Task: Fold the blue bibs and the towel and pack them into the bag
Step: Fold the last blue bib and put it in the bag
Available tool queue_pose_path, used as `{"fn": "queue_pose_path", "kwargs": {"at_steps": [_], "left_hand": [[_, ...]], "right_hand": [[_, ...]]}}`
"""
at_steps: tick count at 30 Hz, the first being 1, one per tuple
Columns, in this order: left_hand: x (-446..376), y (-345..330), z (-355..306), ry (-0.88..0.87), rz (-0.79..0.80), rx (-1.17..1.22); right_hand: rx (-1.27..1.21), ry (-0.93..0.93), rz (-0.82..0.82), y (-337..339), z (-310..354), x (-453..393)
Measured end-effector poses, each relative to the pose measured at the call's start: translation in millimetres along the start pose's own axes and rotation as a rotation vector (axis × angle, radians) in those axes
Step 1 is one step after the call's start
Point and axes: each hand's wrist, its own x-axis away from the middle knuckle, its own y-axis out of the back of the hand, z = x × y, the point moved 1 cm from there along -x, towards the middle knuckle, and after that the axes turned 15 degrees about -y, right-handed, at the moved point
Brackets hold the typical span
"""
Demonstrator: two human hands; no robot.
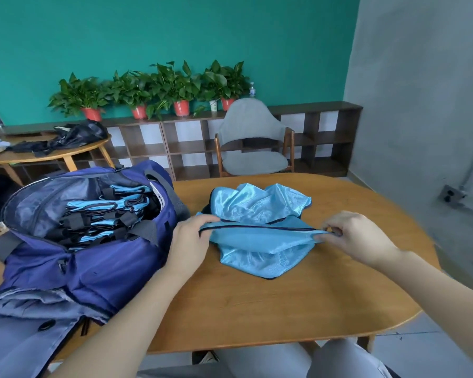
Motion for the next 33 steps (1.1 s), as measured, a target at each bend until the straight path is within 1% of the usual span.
{"fn": "queue_pose_path", "kwargs": {"at_steps": [3, 8, 9, 11, 13, 14, 16, 18, 21, 23, 25, 27, 29, 30, 33], "left_hand": [[-28, 27, -1, -0.019, -0.017, -0.010], [-56, 63, -6, -0.010, -0.041, -0.001], [-55, 67, -9, -0.015, -0.026, -0.009], [-44, 71, -14, -0.023, 0.045, -0.024], [-22, 72, -15, -0.066, 0.174, -0.080], [-8, 72, -14, -0.101, 0.241, -0.117], [22, 69, -10, -0.167, 0.355, -0.180], [47, 63, -10, -0.194, 0.433, -0.200], [72, 55, -13, -0.197, 0.468, -0.217], [81, 50, -15, -0.218, 0.497, -0.235], [88, 47, -17, -0.235, 0.510, -0.238], [91, 46, -19, -0.228, 0.496, -0.229], [93, 46, -23, -0.240, 0.497, -0.218], [95, 45, -24, -0.257, 0.515, -0.212], [99, 48, -30, -0.275, 0.600, -0.227]], "right_hand": [[0.060, -0.187, -0.038, 14, -9, -4], [0.053, -0.324, -0.241, 44, -15, -12], [0.055, -0.302, -0.235, 48, -16, -11], [0.080, -0.189, -0.153, 53, -16, -6], [0.151, -0.028, -0.051, 50, -23, 6], [0.181, 0.017, -0.007, 46, -29, 14], [0.232, -0.002, 0.083, 37, -38, 33], [0.274, -0.026, 0.142, 26, -45, 54], [0.306, -0.016, 0.120, 13, -52, 75], [0.320, -0.046, 0.086, 9, -55, 83], [0.310, -0.036, 0.023, 6, -57, 89], [0.326, 0.032, -0.079, 3, -60, 94], [0.358, 0.066, -0.141, 3, -65, 98], [0.368, 0.076, -0.152, 3, -68, 100], [0.373, 0.111, -0.116, 8, -72, 107]]}}
